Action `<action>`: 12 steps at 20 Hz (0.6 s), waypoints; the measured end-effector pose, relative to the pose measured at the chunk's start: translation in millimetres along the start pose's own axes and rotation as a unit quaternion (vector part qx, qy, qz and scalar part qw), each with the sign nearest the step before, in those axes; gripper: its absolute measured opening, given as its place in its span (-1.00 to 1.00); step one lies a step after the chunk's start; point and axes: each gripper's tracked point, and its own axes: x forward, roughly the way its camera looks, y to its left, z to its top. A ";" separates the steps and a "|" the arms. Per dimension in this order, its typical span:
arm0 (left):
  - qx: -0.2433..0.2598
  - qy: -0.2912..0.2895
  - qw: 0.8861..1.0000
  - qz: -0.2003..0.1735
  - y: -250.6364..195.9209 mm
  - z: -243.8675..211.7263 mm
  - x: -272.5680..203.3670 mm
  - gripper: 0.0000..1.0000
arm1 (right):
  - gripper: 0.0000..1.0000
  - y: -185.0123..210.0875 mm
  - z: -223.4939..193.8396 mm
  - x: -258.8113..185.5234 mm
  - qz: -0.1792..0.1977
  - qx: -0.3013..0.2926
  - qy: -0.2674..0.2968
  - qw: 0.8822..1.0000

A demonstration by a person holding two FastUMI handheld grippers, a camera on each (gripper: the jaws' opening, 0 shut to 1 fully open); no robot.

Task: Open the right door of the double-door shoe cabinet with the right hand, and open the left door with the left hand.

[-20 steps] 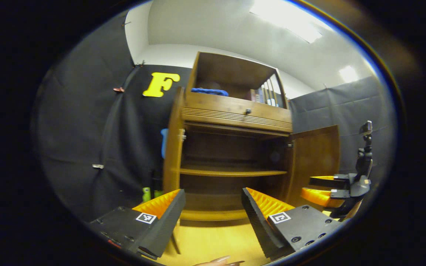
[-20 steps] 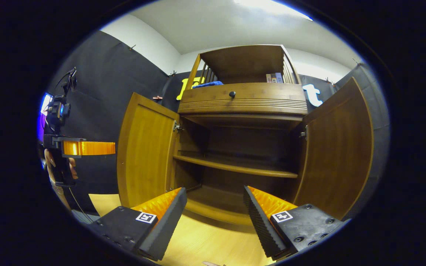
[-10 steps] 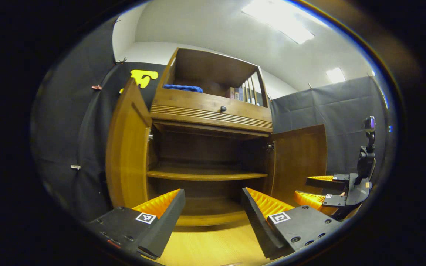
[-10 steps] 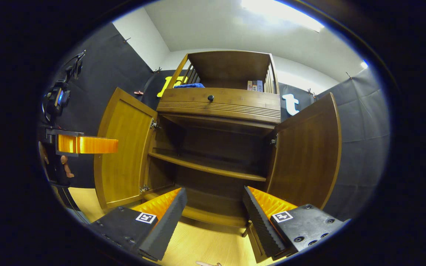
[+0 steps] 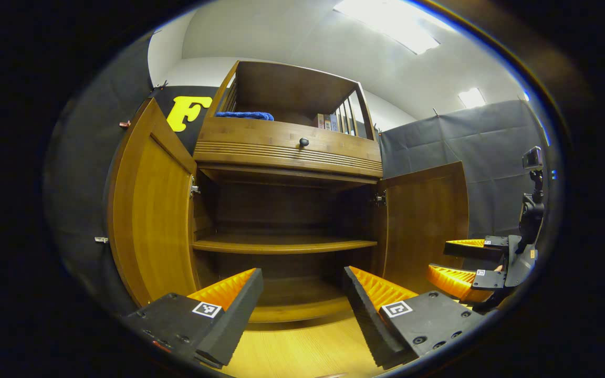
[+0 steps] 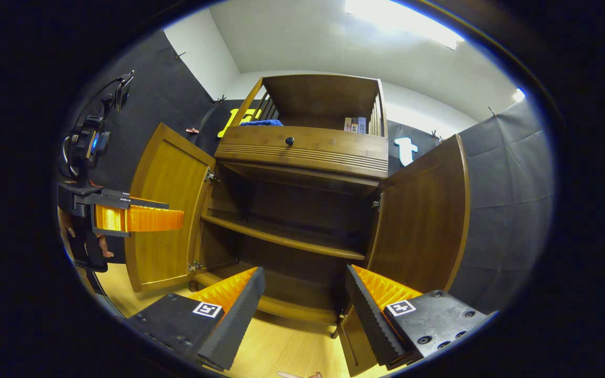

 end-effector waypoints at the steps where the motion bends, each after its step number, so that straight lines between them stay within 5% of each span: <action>1: 0.004 -0.002 1.000 0.000 -1.4 0.0 0.5 0.89 | 0.95 -0.8 0.6 1.0 0.000 0.000 -0.002 1.000; 12: 0.014 -0.006 1.000 -0.010 -14.2 -0.4 8.4 0.90 | 0.94 2.7 2.6 8.8 0.023 -0.006 -0.010 1.000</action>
